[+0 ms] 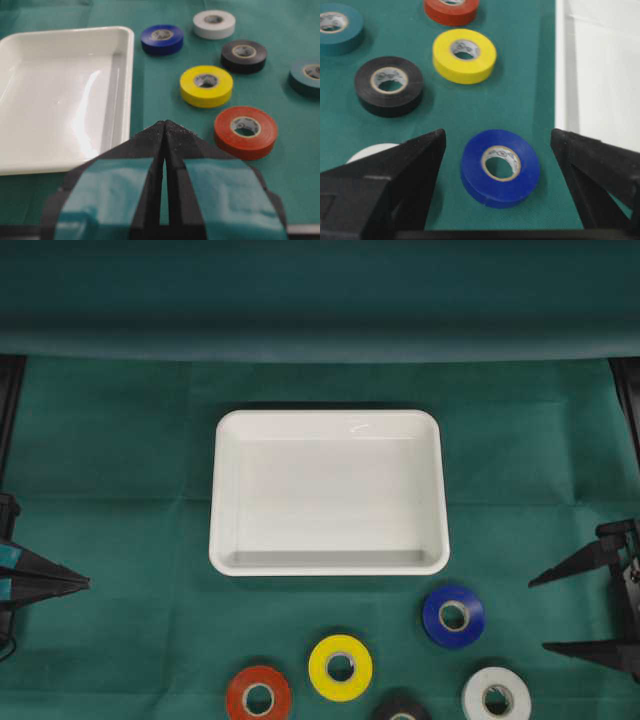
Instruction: Put the tape into the white case with the right arm.
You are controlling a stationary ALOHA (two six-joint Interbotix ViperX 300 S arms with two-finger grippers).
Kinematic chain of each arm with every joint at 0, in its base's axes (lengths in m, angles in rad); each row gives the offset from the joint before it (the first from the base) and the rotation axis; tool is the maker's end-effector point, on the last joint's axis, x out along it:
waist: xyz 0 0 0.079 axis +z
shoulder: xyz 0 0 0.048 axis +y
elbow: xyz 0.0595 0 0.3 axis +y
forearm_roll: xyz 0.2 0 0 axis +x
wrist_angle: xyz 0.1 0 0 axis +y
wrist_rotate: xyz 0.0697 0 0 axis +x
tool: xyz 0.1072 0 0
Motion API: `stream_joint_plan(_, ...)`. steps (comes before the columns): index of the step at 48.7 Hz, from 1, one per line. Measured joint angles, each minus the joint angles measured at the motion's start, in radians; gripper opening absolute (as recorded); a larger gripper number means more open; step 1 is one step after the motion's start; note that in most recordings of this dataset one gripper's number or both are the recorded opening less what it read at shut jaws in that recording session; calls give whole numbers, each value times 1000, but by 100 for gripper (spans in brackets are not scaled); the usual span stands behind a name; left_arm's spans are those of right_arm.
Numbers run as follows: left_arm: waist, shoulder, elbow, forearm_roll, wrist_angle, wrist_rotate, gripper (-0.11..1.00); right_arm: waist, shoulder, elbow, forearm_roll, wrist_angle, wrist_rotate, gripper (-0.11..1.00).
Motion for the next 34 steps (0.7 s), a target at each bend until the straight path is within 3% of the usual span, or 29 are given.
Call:
stream_joint_plan(11,0,-49,14,-2,0,-2,0,32,0,5,-37,2,0,82)
stream_joint_plan(34,-2,-58,17,0,0,-3,0,34,8,12,-41,20,3,82)
